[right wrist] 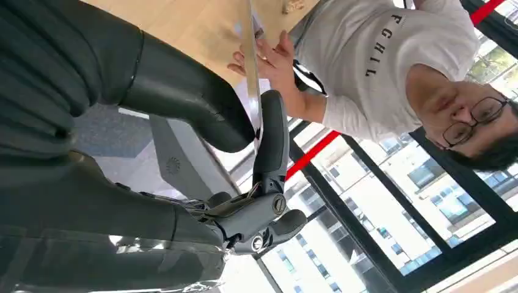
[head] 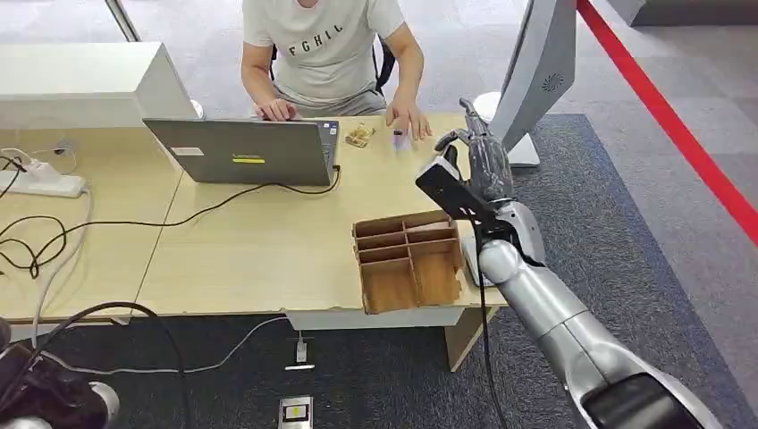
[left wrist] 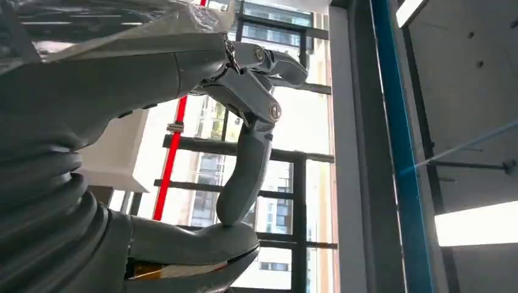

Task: Pass the card to the sensor for recognition and then transmit it.

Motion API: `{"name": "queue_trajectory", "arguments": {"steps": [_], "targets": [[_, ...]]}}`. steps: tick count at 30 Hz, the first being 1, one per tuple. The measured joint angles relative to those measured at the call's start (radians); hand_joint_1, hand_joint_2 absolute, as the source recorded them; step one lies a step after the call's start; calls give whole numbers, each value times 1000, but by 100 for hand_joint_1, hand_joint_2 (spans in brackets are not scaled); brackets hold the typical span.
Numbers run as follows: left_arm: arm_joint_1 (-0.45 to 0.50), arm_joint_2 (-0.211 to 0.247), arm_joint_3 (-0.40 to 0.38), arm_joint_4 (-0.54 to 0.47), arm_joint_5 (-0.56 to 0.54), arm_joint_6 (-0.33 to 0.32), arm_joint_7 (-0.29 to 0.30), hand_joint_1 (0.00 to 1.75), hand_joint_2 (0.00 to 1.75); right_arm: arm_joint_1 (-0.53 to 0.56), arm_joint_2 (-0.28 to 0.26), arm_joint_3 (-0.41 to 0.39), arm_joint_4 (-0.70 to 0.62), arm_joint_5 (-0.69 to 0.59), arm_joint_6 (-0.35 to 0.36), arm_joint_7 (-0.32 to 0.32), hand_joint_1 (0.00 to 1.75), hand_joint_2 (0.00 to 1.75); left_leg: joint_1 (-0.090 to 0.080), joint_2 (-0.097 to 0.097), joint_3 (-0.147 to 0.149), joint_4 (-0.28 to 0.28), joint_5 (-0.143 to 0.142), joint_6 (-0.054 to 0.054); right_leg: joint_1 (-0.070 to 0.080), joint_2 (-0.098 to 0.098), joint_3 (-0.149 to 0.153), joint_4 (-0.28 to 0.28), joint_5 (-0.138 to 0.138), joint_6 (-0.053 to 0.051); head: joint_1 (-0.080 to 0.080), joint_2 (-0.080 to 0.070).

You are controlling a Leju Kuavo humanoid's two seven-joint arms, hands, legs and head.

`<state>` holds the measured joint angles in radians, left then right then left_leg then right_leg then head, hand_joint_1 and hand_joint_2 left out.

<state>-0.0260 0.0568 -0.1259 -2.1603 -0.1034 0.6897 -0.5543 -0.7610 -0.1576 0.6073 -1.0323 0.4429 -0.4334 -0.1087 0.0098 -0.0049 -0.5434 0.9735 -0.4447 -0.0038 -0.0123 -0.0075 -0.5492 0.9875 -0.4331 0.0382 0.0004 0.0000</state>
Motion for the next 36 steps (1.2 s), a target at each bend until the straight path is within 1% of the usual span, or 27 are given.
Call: {"name": "queue_trajectory", "arguments": {"steps": [3, 7, 15, 19, 23, 31, 36], "targets": [[-8, 0, 0, 0, 6, 0, 0, 0, 175, -35, 23, 3, 16, 2, -4, -8, 175, 175, 0, 0, 0, 0, 0, 0, 0, 0, 0, 0, 0, 0, 0, 0], [-16, 0, 0, 0, 14, 0, 1, 0, 175, -100, 63, 9, 73, 2, -21, -25, 175, 175, 0, 0, 0, 0, 0, 0, 0, 0, 0, 0, 0, 0, 0, 0], [-51, 0, -6, 10, 40, 0, 7, 0, 175, -186, 136, 21, 206, 25, -41, -22, 175, 175, 0, 0, 0, 0, 0, 0, 0, 0, -1, 0, 0, 0, 0, 0], [-77, 0, -13, 18, 60, 0, 5, 0, 175, -211, 161, 24, 269, 45, -56, -1, 175, 175, 0, 0, 0, 0, 0, 0, 0, 0, -1, 0, 0, 0, 0, 0], [-95, 0, -26, 32, 86, 0, -13, 0, 175, -227, 181, 26, 324, 67, -60, 29, 175, 175, 0, 0, 0, 0, 0, 0, 0, 0, -1, 0, 0, 0, 0, 0], [-119, 2, -37, 58, 125, 0, -33, 0, 175, -250, 203, 38, 403, 119, -63, 92, 175, 175, 0, 0, 0, 0, 0, 0, 0, 0, -1, 0, 0, 0, 0, 0], [-120, 2, -37, 70, 130, 0, -39, 0, 175, -269, 212, 45, 449, 154, -69, 118, 175, 175, 0, 0, 0, 0, 0, 0, 0, 0, -1, 0, 0, 0, 0, 0]]}}
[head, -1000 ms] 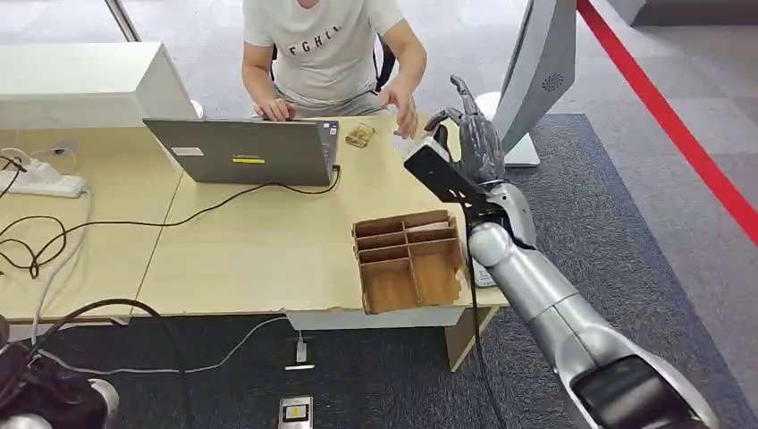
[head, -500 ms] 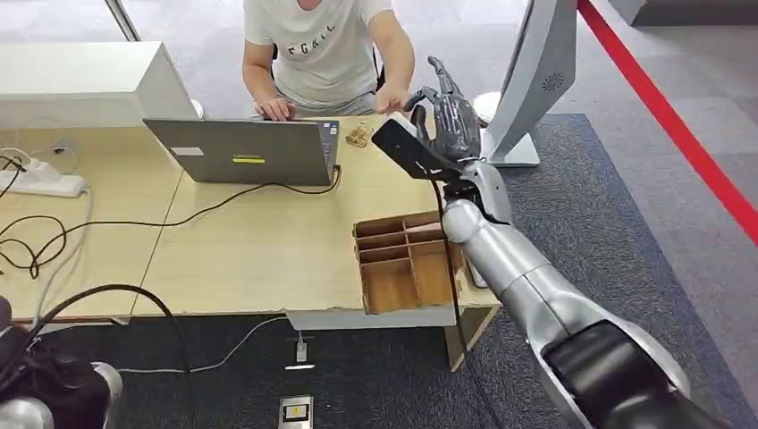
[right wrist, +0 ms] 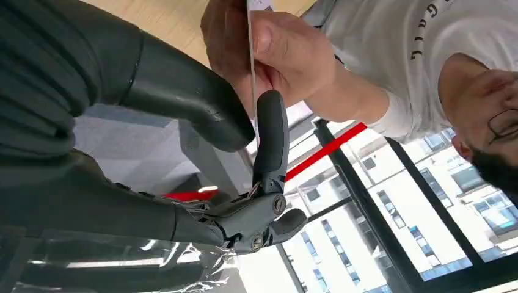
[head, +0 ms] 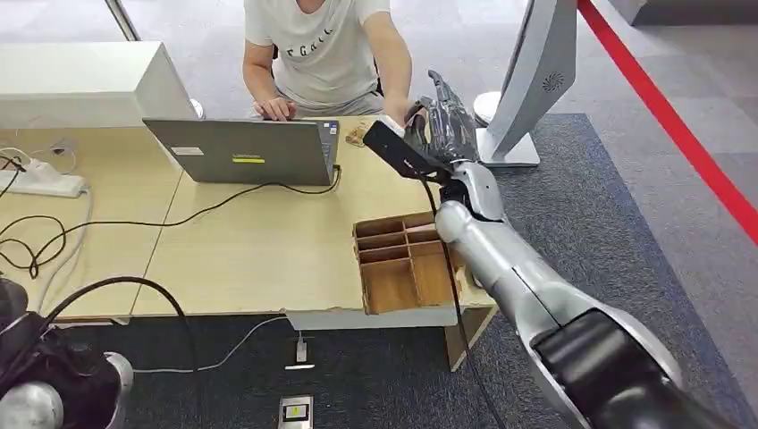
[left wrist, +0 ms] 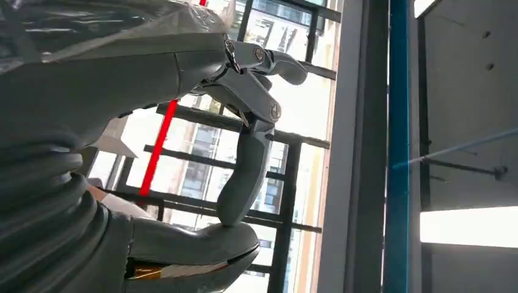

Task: Pass the card to the sensor for recognition and then transmit it.

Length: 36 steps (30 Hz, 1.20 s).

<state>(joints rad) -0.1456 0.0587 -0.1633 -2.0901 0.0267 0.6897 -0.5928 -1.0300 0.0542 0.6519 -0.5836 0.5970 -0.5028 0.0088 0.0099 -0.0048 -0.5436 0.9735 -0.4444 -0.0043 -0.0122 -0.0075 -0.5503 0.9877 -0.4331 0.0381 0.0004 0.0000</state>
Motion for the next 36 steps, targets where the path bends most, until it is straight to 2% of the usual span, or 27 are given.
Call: {"name": "queue_trajectory", "arguments": {"steps": [8, 9, 10, 18, 25, 31, 36], "targets": [[-1, 0, 0, 8, -1, 0, -1, 0, 175, -6, 7, 15, 40, 24, -11, 16, 175, 175, 0, 0, 0, 0, 0, 0, 0, 0, 0, 0, 0, 0, 0, 0], [-1, 0, 0, 9, -2, 0, -1, 0, 175, -6, 8, 16, 43, 24, -14, 16, 33, 175, 0, 0, 0, 0, 0, 0, 0, 0, 0, 0, 0, 0, 0, 0], [-2, 0, 0, 10, -2, 0, -1, 0, 175, -6, 8, 16, 47, 21, -16, 16, 0, 175, 0, 0, 0, 0, 0, 0, 0, 0, 0, 0, 0, 0, 0, 0], [-7, 0, -5, 23, 3, 0, -1, 0, 175, -7, 6, 18, 61, 29, -38, 3, 0, 175, 0, 0, 0, 0, 0, 0, 0, 0, 0, 0, 0, 0, 0, 0], [-3, 0, -5, 28, -4, 0, 0, 0, 175, -9, -16, 16, 15, 11, -53, -45, 0, 175, 0, 0, 0, 0, 0, 0, 0, 0, 0, 0, 0, 0, 0, 0], [27, 6, -3, 28, -11, 0, 3, 0, 175, 41, -77, 3, -181, -3, -32, -43, 0, 175, 0, 0, 0, 0, 0, 0, 0, 0, 0, 0, 0, 0, 0, 0], [62, 9, 11, 20, -34, 0, -1, 0, 175, 148, -141, -8, -440, 9, -21, -22, 0, 175, 0, 0, 0, 0, 0, 0, 0, 0, 0, 0, 0, 0, 0, 0]]}}
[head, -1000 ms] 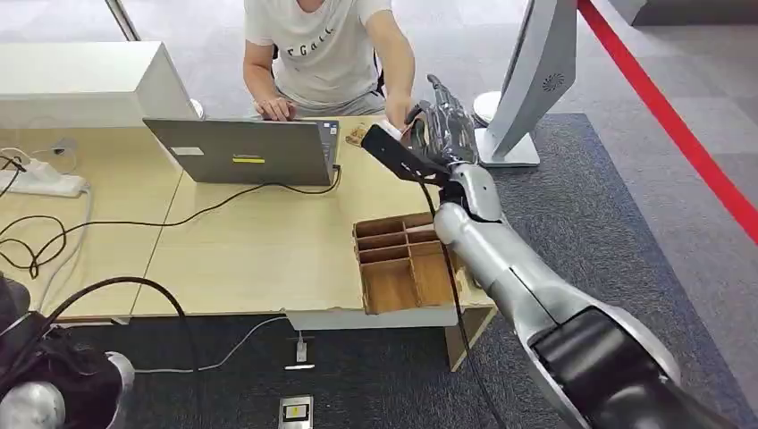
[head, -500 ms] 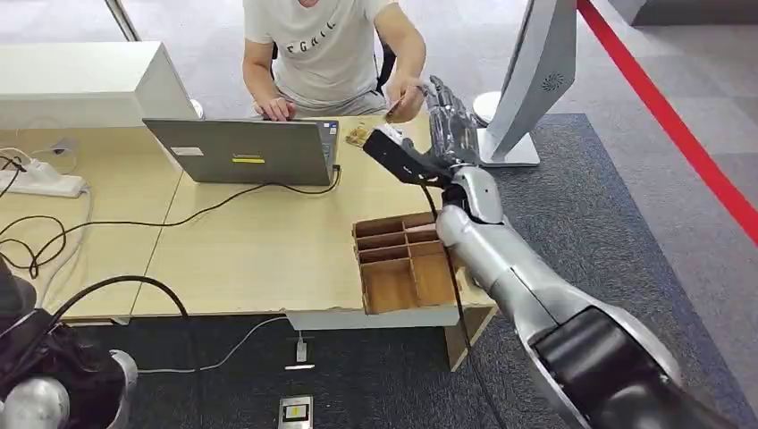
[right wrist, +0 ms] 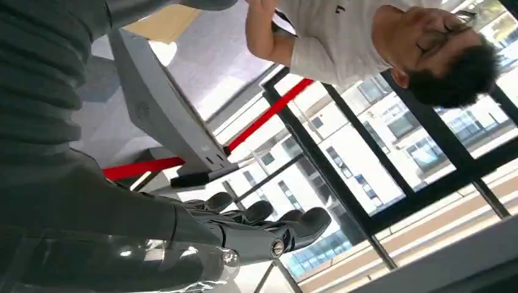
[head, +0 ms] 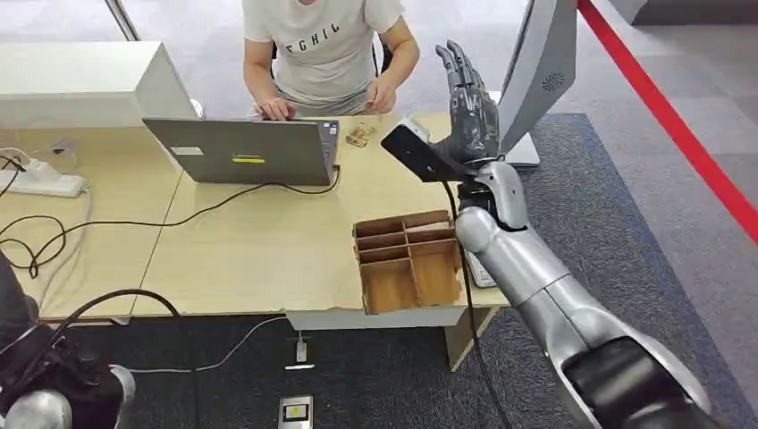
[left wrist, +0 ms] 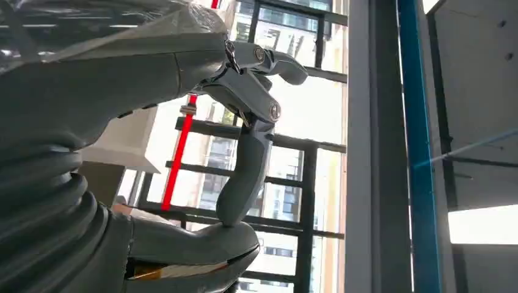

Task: Pass the card to the sensor for recognition and then transmit it.

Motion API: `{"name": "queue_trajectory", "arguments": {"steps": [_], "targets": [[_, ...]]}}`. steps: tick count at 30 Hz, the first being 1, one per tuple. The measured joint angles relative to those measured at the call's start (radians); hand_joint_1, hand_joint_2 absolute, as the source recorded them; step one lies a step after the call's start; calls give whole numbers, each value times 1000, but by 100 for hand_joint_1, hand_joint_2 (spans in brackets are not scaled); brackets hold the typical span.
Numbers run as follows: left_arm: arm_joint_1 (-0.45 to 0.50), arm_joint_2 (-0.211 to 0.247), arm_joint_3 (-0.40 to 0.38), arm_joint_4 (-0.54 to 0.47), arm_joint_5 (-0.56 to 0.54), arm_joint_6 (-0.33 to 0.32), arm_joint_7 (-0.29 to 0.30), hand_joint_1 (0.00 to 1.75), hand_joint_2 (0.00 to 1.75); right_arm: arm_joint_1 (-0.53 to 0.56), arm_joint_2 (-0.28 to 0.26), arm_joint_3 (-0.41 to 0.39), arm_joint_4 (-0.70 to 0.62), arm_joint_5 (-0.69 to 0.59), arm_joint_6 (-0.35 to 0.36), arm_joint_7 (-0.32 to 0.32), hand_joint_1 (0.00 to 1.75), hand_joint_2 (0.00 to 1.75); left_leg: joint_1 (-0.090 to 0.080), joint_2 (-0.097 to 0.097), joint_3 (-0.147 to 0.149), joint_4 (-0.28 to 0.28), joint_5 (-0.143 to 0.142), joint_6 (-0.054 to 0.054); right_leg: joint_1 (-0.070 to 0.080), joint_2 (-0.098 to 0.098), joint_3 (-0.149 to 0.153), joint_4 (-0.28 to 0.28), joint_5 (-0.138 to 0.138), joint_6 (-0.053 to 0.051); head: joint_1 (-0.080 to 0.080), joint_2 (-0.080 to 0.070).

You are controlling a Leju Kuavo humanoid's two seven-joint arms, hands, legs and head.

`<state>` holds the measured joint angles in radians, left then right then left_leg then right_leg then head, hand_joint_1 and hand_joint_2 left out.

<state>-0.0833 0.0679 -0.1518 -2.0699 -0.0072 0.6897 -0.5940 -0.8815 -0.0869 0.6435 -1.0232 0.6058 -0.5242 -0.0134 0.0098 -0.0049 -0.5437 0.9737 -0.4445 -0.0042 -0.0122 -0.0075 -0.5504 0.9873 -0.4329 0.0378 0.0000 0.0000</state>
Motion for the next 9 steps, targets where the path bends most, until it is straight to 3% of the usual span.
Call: {"name": "queue_trajectory", "arguments": {"steps": [4, 9], "targets": [[35, 0, 9, -18, -29, 0, -2, 0, 175, 132, -62, -9, -253, 17, -6, 8, 0, 175, 0, 0, 1, 0, 0, 0, 0, 0, 1, -1, -1, 0, 0, 0], [89, 0, 17, -47, -75, 0, 1, 0, 175, 324, -118, -32, -463, 20, -40, 11, 0, 175, 0, 0, 0, 0, -1, 0, 0, 0, 0, -1, -1, 0, 0, 0]]}}
